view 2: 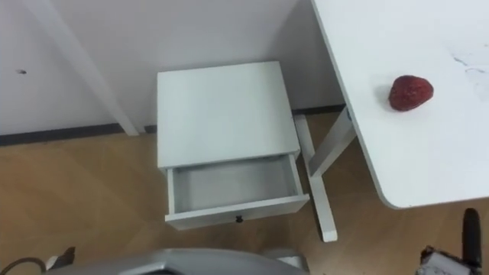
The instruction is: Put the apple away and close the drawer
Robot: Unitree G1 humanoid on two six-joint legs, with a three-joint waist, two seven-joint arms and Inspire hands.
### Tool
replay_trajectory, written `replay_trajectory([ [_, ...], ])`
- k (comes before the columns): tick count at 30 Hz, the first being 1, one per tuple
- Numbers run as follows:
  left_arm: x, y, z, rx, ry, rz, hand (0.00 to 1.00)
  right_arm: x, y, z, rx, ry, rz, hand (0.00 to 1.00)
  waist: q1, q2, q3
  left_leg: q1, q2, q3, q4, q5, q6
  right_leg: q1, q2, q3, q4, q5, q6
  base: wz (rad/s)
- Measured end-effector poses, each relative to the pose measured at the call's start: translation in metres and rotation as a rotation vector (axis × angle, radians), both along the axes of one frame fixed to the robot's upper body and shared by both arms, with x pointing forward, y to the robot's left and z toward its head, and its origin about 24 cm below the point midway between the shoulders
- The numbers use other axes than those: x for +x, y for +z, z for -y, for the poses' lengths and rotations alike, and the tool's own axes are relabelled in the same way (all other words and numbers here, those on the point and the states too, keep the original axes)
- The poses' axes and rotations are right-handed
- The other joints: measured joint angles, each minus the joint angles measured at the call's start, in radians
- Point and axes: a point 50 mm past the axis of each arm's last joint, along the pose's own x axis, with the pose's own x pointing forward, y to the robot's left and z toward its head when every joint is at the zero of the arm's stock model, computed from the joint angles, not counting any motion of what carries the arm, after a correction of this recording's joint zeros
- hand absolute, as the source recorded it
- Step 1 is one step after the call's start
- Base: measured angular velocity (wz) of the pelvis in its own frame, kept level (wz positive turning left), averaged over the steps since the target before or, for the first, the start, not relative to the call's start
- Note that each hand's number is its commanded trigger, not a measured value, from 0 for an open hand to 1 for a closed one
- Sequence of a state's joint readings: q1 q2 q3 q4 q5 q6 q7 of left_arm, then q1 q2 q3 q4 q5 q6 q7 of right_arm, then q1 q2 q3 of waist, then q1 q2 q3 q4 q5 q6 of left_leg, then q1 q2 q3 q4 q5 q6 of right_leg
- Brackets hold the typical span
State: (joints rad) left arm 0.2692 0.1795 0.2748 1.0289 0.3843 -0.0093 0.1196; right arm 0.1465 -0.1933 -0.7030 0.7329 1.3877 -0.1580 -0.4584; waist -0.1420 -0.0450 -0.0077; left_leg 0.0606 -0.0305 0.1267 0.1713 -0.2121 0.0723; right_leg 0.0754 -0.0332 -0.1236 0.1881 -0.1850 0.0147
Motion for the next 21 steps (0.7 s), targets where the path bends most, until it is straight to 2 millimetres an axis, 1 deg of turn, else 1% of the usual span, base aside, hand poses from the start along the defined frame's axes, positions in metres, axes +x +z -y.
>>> replay_trajectory([
  [1,0.000,0.000,0.000,0.000,-0.001,-0.001,0.00,0.004,0.005,0.002,-0.019,0.010,-0.007,0.00,-0.003,0.000,-0.0002,-0.002,0.000,0.000,0.000,0.000,0.000,-0.003,0.000,-0.001,0.001,0.000,0.000,0.00],
  [3,-0.001,0.001,-0.002,0.005,-0.002,-0.003,0.00,0.018,0.028,0.012,-0.117,0.039,-0.013,0.00,-0.019,-0.002,0.0011,-0.016,0.000,-0.002,0.004,0.000,0.000,-0.014,0.000,-0.003,0.001,0.000,0.000,0.00],
  [4,-0.001,0.001,-0.002,0.006,-0.002,-0.002,0.00,0.021,0.034,0.014,-0.148,0.044,-0.019,0.00,-0.019,-0.005,0.0005,-0.018,0.000,-0.002,0.003,0.001,0.000,-0.016,0.000,-0.002,0.001,0.000,0.000,0.00],
  [6,-0.001,0.001,-0.003,0.008,-0.004,-0.001,0.00,0.030,0.058,0.025,-0.248,0.042,-0.055,0.00,-0.019,-0.011,0.0010,-0.018,0.000,-0.002,0.000,0.002,0.000,-0.018,0.001,0.000,0.001,0.000,0.000,0.00],
  [7,0.000,0.002,-0.003,0.010,-0.008,0.002,0.00,0.033,0.065,0.027,-0.277,0.041,-0.067,0.00,-0.018,-0.012,0.0007,-0.021,0.000,-0.002,0.000,0.002,0.000,-0.021,0.001,-0.001,0.001,0.000,0.000,0.00],
  [9,0.004,0.003,-0.003,0.016,-0.023,0.015,0.00,0.046,0.094,0.031,-0.442,0.054,-0.135,0.00,-0.015,-0.010,0.0040,-0.032,0.000,-0.004,0.001,0.002,0.000,-0.030,0.001,-0.002,0.000,0.000,0.000,0.00],
  [10,0.005,0.003,-0.003,0.015,-0.024,0.016,0.00,0.049,0.101,0.031,-0.481,0.055,-0.148,0.00,-0.015,-0.012,0.0045,-0.033,0.000,-0.004,0.001,0.002,0.000,-0.031,0.001,-0.003,0.000,0.000,0.000,0.00],
  [12,0.010,0.003,-0.003,0.015,-0.027,0.027,0.00,0.056,0.123,0.033,-0.610,0.053,-0.197,0.00,-0.007,-0.011,0.0040,-0.033,0.000,-0.004,0.005,0.002,-0.001,-0.031,0.001,-0.004,-0.001,0.000,0.000,0.00],
  [13,0.011,0.003,-0.002,0.014,-0.028,0.031,0.00,0.057,0.128,0.033,-0.633,0.050,-0.206,0.00,-0.001,-0.008,0.0031,-0.033,0.000,-0.004,0.005,0.002,-0.001,-0.031,0.001,-0.003,-0.001,0.000,0.000,0.00],
  [14,0.014,0.003,-0.002,0.013,-0.030,0.036,0.00,0.059,0.134,0.035,-0.674,0.052,-0.228,0.00,0.009,-0.012,0.0057,-0.033,0.000,-0.001,0.005,0.002,-0.001,-0.031,0.001,-0.003,-0.001,0.000,0.000,0.00],
  [16,0.014,0.003,-0.002,0.013,-0.033,0.037,0.00,0.064,0.143,0.035,-0.726,0.067,-0.257,0.00,0.017,-0.014,0.0064,-0.033,0.000,0.001,0.004,0.002,-0.001,-0.033,0.001,-0.001,-0.001,0.000,0.000,-0.03],
  [17,0.014,0.002,-0.001,0.012,-0.038,0.032,0.00,0.069,0.151,0.032,-0.785,0.080,-0.270,0.00,0.029,-0.009,0.0045,-0.035,0.000,0.005,0.002,0.002,-0.001,-0.039,0.001,0.001,-0.001,0.000,0.000,-0.10],
  [18,0.012,0.002,0.000,0.011,-0.049,0.026,0.00,0.074,0.159,0.028,-0.850,0.104,-0.284,0.00,0.036,-0.008,0.0069,-0.035,0.000,0.006,0.000,0.002,-0.001,-0.041,0.001,0.000,-0.002,0.000,0.000,-0.10],
  [21,0.011,0.001,0.002,0.003,-0.069,0.016,0.00,0.084,0.166,0.023,-0.951,0.172,-0.327,0.00,0.040,-0.011,0.0073,-0.035,0.001,0.006,-0.001,0.002,-0.001,-0.041,0.001,-0.004,-0.003,0.000,0.000,0.00],
])
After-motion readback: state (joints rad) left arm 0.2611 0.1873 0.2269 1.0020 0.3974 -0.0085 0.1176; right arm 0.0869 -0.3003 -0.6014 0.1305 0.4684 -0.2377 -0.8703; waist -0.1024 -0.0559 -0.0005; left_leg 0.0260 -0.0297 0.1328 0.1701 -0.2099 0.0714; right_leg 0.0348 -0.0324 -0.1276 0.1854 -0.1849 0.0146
